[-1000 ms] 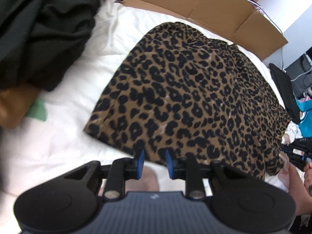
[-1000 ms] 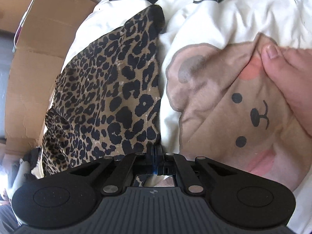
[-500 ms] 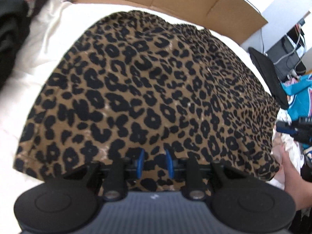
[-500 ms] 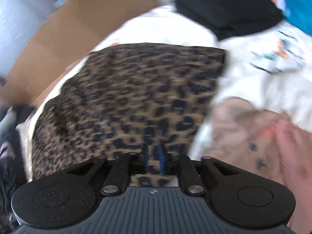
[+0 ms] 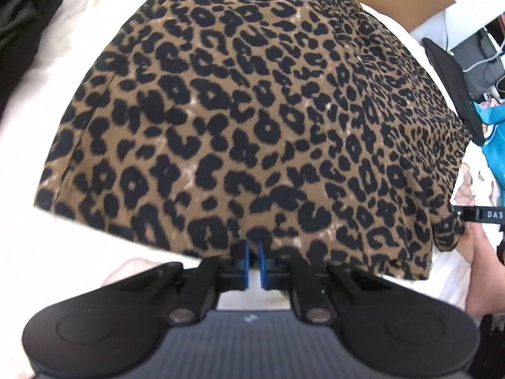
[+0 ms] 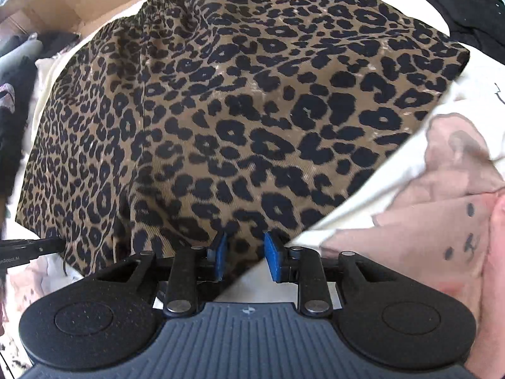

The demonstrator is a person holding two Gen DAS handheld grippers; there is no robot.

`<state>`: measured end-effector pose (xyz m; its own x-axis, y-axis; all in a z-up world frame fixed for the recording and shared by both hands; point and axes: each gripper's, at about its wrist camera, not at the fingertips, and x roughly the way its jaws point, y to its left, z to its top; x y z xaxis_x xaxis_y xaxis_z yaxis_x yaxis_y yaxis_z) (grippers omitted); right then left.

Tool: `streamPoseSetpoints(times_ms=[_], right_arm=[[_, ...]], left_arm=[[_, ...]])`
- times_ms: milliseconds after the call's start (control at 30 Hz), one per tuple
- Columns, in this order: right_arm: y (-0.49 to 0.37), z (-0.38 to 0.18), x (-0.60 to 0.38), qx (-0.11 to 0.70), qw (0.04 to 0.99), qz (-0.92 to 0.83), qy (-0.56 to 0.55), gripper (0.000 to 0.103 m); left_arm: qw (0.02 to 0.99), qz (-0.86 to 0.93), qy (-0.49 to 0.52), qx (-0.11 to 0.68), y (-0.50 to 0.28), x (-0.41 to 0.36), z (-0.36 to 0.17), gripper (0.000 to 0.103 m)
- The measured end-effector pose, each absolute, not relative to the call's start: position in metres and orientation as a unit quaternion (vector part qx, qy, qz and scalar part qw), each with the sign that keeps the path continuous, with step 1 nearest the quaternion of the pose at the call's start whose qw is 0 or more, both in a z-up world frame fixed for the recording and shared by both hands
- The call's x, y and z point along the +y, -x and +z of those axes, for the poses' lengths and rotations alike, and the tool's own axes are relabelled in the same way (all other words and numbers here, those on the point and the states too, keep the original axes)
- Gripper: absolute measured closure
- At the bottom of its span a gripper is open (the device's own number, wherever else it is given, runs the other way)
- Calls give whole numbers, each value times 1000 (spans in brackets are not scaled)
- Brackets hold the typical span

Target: Fold clothes

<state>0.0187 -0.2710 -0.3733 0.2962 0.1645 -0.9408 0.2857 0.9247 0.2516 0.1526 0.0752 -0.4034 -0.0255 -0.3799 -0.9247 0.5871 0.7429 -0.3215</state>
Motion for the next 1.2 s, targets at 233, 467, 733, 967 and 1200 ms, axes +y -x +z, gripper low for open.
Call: streamPoseSetpoints(times_ms=[233, 467, 733, 967, 1200], right_arm=[[-28, -303, -281, 567, 799, 5, -201, 61], [-51, -208, -294, 544, 817, 37, -190, 45], [-57, -112, -323, 527, 831, 22, -177, 24], [-64, -47, -353, 500, 839, 33, -213, 22], [-74, -13, -381, 476, 850, 42, -221, 18]], left_arm=[[729, -351, -57, 585, -168, 95, -325, 83], [763, -352, -50, 540, -206, 87, -244, 44], [785, -349, -76, 505, -218, 74, -171, 28], [799, -338, -101, 487, -226, 62, -126, 27], [796, -322, -123, 497, -238, 49, -75, 25]])
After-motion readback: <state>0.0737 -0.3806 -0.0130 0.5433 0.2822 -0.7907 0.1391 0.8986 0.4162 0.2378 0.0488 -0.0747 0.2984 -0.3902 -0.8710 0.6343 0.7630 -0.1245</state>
